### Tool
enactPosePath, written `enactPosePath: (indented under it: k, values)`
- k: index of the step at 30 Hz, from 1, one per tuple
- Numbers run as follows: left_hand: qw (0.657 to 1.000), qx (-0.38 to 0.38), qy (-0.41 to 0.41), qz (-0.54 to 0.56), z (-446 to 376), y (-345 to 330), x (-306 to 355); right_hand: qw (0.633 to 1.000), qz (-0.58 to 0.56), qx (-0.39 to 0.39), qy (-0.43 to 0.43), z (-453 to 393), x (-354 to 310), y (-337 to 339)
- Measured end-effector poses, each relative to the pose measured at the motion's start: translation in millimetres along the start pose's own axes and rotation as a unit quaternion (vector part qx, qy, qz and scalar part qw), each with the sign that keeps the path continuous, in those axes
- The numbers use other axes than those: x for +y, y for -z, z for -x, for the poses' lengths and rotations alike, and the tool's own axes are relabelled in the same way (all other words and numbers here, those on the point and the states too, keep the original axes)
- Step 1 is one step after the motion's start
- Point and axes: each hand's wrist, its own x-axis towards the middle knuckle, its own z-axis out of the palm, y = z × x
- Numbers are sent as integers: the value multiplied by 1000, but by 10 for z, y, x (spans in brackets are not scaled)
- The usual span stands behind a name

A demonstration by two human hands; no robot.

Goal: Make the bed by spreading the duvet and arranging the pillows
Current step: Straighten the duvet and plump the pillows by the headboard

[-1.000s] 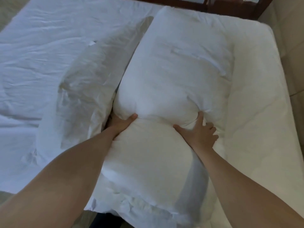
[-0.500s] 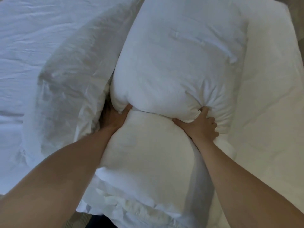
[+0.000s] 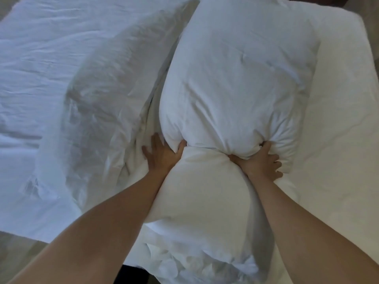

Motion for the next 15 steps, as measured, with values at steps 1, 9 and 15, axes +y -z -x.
enactPosePath:
  k: [1,9,15]
  values:
    - [999,-14,44,-7,-4,11,7,1000,0,8,3,21,-16,-11]
    - [984,62,165,18,-157,84,-27,982,-16,120,144,121,159,-77]
    - [986,-41,130,102,-356,224,-55,973,-50,135,178,76,141,-62]
